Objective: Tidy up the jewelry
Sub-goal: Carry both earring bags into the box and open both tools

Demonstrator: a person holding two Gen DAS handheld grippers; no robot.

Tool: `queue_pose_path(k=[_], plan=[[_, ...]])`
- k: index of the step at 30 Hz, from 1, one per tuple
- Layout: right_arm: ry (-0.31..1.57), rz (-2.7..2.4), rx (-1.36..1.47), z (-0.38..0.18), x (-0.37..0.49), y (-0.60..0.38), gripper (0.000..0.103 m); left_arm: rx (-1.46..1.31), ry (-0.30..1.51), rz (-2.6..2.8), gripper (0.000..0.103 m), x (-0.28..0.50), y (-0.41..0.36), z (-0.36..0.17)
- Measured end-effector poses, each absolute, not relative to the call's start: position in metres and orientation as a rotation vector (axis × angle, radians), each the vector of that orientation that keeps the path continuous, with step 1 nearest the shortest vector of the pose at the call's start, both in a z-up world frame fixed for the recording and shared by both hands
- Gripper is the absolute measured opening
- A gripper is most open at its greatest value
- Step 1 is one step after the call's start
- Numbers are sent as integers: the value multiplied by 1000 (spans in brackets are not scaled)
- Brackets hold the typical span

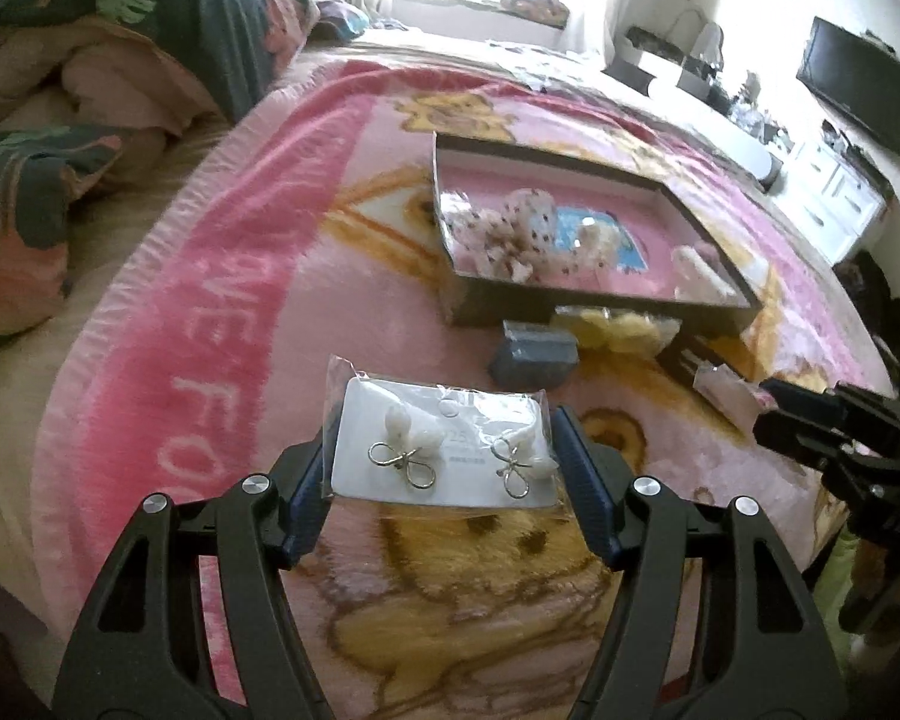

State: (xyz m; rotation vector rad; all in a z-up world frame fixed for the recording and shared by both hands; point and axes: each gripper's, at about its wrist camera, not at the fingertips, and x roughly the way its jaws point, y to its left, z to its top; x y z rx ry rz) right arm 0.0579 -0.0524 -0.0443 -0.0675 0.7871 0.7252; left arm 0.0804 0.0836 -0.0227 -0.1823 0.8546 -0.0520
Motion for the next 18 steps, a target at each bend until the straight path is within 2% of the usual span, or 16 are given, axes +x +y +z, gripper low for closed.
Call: queue_pose_path(k=[18], plan=[[691,718,-28,1,83,-38,33,-192,755,-62,59,104,87,19]])
